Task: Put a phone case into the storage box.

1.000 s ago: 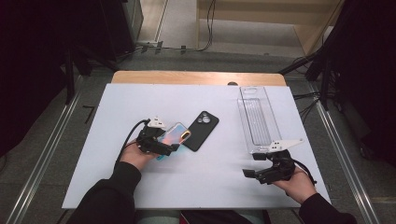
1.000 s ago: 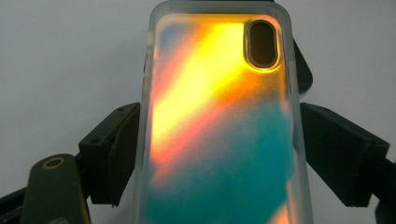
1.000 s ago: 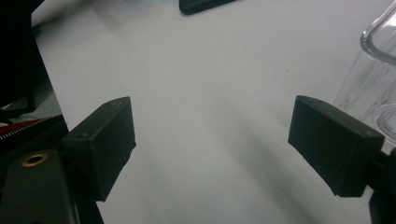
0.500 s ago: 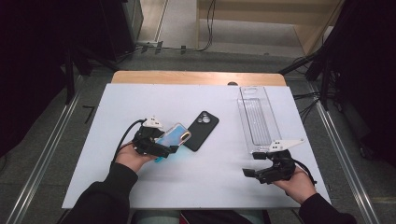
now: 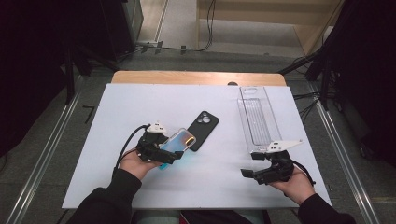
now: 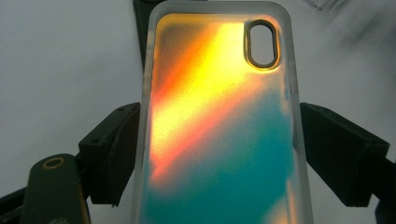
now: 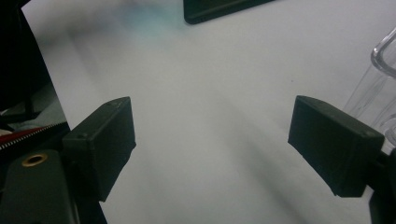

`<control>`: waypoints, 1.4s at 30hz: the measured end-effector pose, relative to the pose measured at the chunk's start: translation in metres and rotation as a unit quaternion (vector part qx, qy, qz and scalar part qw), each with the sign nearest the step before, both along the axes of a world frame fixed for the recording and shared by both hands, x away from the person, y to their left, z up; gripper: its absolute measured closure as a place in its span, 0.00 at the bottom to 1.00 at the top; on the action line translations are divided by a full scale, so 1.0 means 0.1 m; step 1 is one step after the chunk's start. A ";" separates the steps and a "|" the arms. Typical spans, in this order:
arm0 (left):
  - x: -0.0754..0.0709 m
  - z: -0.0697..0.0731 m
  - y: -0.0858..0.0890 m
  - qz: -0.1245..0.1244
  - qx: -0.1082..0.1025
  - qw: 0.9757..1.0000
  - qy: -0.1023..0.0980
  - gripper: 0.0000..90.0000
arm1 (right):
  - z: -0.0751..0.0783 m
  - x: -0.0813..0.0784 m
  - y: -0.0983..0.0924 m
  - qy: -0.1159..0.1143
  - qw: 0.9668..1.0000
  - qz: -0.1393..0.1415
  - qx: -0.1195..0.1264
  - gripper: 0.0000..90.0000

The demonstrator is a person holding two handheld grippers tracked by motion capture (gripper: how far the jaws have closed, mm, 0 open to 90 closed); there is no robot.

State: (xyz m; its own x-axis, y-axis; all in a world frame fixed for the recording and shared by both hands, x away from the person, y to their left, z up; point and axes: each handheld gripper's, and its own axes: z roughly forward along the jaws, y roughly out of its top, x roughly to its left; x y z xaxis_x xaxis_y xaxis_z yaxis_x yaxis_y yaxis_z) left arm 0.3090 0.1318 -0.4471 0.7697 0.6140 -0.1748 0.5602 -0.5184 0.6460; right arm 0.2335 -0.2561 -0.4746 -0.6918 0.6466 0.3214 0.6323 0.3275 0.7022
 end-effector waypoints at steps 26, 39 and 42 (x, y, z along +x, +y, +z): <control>-0.25 -0.06 -0.26 0.074 -0.063 0.993 -0.063 0.19 | 0.24 0.04 0.28 -0.003 0.998 -0.048 0.047 0.15; -0.36 -0.21 -0.35 0.094 -0.099 0.984 -0.117 0.19 | 0.29 0.13 0.50 -0.005 0.997 -0.058 0.054 0.15; -0.39 -0.24 -0.38 0.092 -0.105 0.982 -0.129 0.19 | 0.31 0.16 0.54 -0.003 0.996 -0.061 0.058 0.15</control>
State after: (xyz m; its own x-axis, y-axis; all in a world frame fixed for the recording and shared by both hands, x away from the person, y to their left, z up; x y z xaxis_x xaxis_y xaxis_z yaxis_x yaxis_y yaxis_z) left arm 0.2704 0.0942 -0.4712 0.6849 0.7175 -0.1265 0.4354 -0.2639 0.8607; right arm 0.2493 -0.2020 -0.4438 -0.6134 0.6843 0.3943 0.6573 0.1655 0.7353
